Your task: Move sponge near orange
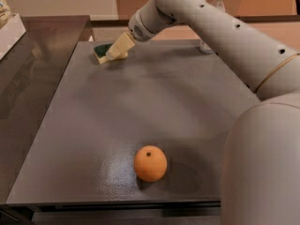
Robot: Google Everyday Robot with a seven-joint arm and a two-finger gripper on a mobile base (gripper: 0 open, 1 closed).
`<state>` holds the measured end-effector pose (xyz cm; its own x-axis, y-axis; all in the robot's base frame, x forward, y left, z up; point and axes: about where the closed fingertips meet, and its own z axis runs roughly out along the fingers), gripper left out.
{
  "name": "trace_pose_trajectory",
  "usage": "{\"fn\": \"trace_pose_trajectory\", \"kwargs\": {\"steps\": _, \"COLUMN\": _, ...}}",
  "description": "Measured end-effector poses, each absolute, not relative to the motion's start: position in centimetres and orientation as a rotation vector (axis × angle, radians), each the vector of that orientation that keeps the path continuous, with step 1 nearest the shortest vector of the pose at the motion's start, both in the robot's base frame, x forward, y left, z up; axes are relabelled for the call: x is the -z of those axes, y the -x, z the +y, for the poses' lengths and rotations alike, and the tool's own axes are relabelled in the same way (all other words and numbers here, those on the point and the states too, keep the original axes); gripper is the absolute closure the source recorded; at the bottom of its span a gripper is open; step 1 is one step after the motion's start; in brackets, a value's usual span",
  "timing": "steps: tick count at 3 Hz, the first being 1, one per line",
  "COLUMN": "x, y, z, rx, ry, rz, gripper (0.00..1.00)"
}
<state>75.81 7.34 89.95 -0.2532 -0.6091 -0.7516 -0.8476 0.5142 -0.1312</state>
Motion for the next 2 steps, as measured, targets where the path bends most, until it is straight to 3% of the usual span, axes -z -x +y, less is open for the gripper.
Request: {"fn": "trace_pose_trajectory", "kwargs": {"steps": 2, "x": -87.6, "y": -76.2, "z": 9.6, "rx": -0.447, "ry": 1.210, "rz": 1.991, "gripper": 0.00}}
